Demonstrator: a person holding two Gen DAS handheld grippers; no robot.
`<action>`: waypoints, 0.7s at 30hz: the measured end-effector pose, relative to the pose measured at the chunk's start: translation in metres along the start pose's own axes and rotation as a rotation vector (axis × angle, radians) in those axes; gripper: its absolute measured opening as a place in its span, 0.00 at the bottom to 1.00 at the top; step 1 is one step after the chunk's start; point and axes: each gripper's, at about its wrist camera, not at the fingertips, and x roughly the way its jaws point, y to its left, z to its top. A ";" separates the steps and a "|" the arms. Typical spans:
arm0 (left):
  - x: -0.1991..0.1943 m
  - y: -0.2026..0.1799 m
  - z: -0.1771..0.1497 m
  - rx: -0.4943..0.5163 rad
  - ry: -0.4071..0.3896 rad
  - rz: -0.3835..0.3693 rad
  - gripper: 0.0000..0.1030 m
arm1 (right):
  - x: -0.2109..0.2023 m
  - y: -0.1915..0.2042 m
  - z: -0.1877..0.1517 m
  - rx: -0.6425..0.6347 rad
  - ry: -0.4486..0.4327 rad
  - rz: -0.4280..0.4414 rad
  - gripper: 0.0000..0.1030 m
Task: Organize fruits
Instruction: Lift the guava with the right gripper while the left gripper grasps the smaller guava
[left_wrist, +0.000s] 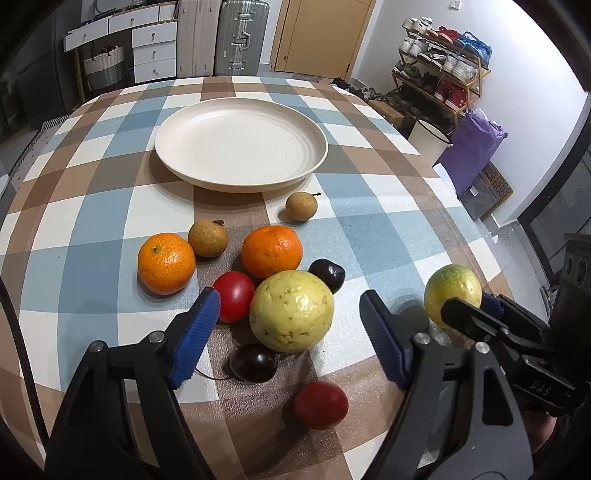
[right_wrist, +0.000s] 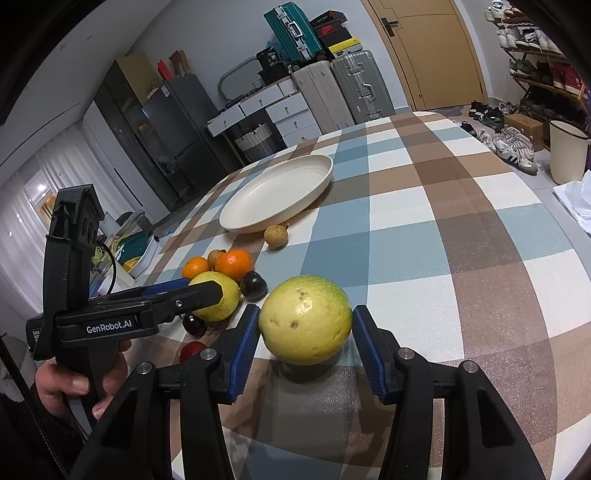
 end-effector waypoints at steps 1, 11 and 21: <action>-0.001 -0.001 0.000 0.003 -0.002 0.007 0.70 | 0.000 0.000 0.000 0.000 -0.001 0.002 0.50; -0.008 -0.009 -0.003 0.027 0.008 0.023 0.65 | -0.004 -0.001 -0.001 0.008 -0.021 0.016 0.50; -0.003 -0.017 -0.001 0.044 0.021 0.043 0.59 | -0.006 -0.006 -0.003 0.020 -0.030 0.025 0.50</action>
